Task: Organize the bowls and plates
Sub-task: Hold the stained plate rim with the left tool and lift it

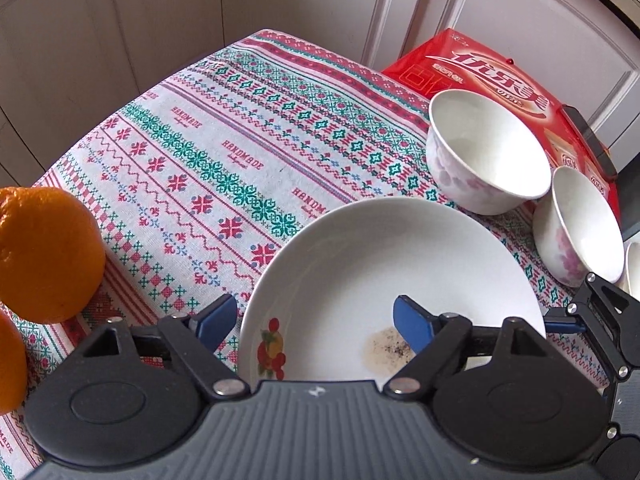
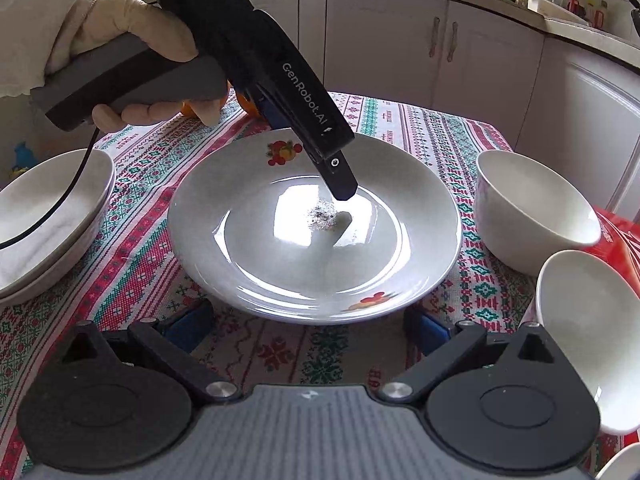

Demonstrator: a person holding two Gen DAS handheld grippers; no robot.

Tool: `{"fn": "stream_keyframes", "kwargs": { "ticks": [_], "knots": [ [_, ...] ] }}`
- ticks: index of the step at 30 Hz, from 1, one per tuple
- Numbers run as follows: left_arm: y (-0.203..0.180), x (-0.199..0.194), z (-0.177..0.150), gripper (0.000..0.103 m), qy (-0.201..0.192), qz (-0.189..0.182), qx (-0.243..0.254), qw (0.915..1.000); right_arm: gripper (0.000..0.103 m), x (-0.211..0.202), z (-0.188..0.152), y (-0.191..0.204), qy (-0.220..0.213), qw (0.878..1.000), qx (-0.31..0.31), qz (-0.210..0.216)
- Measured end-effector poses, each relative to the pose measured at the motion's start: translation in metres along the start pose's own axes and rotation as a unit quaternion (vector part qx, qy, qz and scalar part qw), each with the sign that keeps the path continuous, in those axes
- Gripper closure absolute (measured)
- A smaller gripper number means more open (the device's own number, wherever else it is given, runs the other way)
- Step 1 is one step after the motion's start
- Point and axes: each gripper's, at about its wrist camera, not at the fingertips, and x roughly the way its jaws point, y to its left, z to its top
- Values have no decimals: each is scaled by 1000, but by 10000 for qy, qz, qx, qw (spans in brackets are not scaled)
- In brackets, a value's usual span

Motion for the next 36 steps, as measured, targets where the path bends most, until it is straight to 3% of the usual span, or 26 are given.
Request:
{"fn": "stream_keyframes", "kwargs": {
  "ticks": [11,36],
  "knots": [
    [0,4,4,26,89,-216,148,9996,7,1,2,-3,-121,9999,13,-6],
    [-10,-24,-18,26,-45,-252,60,9997,7,-15,3,7,-17,9997,-240,72]
  ]
}}
